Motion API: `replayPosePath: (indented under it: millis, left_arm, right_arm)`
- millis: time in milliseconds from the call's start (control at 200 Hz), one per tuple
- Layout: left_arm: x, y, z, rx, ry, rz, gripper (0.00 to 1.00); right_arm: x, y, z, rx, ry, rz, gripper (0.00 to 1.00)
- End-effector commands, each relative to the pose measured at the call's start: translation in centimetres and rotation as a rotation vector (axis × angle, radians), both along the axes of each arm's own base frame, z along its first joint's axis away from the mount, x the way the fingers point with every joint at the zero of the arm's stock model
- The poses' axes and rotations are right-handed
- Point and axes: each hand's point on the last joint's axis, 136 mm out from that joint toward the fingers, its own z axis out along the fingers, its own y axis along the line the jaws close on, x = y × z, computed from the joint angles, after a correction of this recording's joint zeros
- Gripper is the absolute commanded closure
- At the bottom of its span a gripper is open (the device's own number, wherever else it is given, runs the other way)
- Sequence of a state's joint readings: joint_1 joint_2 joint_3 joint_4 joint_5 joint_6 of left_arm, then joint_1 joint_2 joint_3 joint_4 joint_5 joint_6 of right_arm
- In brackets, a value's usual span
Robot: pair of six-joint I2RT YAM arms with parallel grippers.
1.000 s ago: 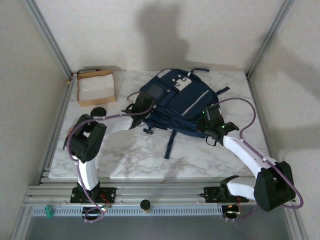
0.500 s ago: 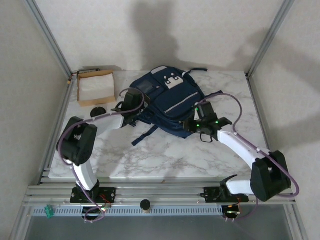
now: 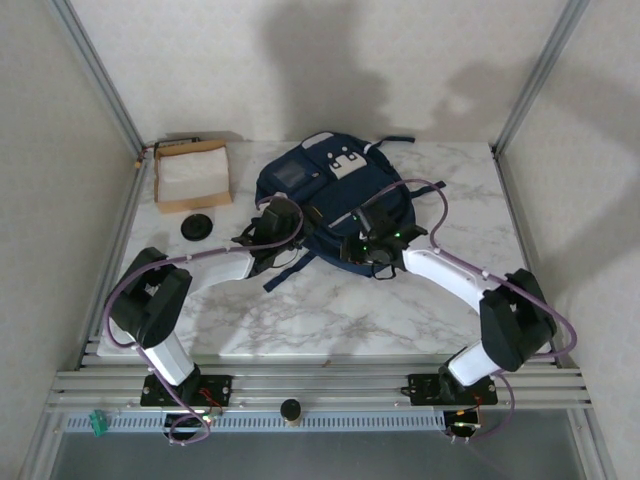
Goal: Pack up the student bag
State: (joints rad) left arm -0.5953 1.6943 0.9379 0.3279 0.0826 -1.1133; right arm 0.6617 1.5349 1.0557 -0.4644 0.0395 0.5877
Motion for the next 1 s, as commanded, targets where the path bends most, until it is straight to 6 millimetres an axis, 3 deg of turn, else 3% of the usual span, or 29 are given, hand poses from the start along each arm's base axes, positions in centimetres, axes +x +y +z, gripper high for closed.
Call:
replayPosePath:
  millis: [0,170,275,461,706,821,996]
  left_arm:
    - [-0.1,0.3,0.2,-0.022,-0.009,0.026,0.55]
    - [-0.3,-0.1,-0.2,-0.028,0.002,0.017,0.55]
    - [-0.5,-0.2,-0.2,-0.026,0.0,0.012,0.55]
    - [-0.7,-0.3,-0.5,-0.03,0.01,0.013,0.55]
    - [-1.1,-0.8,-0.8,-0.022,0.018,0.006,0.55]
    - [-1.3,-0.9,-0.9,-0.025,0.02,0.007,0.54]
    - [-2.0,-1.9,-0.5,-0.041,0.022,0.005,0.54]
  right_arm:
    - [1.0,-0.8,0.1,-0.064,-0.015,-0.076,0.61]
    - [2.0,-0.5,0.2,-0.072,-0.036,-0.083,0.71]
    - [1.5,-0.6,-0.7,-0.086,-0.002,-0.082,0.7]
    - [0.8,0.6,-0.5,0.005,0.001,-0.077,0.75]
    - [0.1,-0.4,-2.8,-0.056,0.045,-0.113,0.71]
    - [1.0,-0.4,-2.6,-0.065,0.011,-0.122,0.8]
    - [1.4,-0.5,-0.3,-0.066,-0.033,-0.114,0.89]
